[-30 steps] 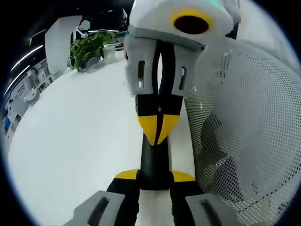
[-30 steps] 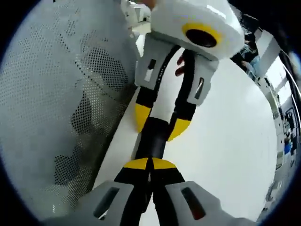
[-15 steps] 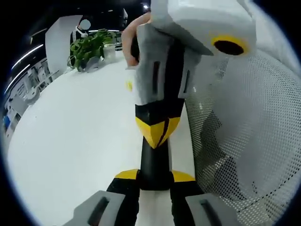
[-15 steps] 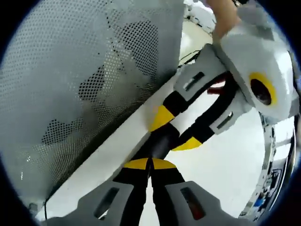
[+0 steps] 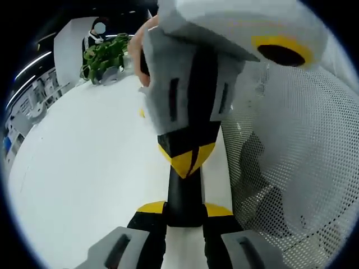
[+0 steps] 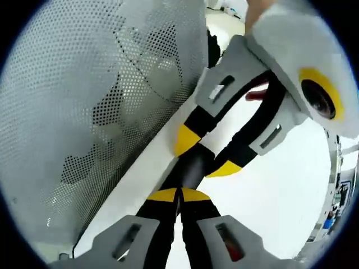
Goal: Press the specified remote control buttons in sequence, fully releasing each button before pressing the next.
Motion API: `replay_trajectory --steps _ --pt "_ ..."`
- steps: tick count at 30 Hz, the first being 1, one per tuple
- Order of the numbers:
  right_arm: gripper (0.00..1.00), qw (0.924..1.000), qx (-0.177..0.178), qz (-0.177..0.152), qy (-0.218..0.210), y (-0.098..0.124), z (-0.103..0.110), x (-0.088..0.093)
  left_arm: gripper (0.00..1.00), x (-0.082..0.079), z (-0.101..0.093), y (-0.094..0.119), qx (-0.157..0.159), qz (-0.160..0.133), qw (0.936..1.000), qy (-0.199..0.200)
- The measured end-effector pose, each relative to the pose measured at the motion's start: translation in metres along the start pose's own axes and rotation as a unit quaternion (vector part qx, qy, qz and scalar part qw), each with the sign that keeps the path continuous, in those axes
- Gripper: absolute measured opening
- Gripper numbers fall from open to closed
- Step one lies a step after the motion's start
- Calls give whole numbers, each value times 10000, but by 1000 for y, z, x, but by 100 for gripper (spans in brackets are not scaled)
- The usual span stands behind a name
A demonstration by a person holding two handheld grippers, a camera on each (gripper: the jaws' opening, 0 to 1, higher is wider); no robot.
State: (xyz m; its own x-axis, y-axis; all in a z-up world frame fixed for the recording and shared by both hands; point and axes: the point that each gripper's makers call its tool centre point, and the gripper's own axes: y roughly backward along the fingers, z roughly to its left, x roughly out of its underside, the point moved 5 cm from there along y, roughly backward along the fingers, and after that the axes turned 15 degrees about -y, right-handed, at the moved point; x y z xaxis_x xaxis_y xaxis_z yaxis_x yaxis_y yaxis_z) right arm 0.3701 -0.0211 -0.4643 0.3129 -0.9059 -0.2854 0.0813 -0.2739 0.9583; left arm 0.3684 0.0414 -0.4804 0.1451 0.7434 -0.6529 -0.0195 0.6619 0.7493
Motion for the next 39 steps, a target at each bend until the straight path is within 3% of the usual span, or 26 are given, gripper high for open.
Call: replay_trajectory --steps 3,6,12,24,28,36,39 --pt "0 9977 -23 -409 -534 1 -1 5 24 0 0 0 -5 -5 10000 3" --pt "0 9924 -53 -536 -1111 2 -1 6 24 0 -1 0 -13 -4 10000 -5" --pt "0 9822 -80 -783 -1704 3 -1 8 24 0 -1 1 -34 -38 10000 15" --pt "0 9792 109 -694 -1904 2 1 7 24 0 0 1 -30 -52 10000 22" --pt "0 9861 312 -545 -1539 2 3 5 24 1 0 1 -25 -49 10000 16" --pt "0 9803 372 -715 -1804 2 2 8 24 1 0 0 -24 -20 10000 -18" --pt "0 9719 261 -890 -2163 3 0 10 24 1 0 0 -32 -25 10000 -19"
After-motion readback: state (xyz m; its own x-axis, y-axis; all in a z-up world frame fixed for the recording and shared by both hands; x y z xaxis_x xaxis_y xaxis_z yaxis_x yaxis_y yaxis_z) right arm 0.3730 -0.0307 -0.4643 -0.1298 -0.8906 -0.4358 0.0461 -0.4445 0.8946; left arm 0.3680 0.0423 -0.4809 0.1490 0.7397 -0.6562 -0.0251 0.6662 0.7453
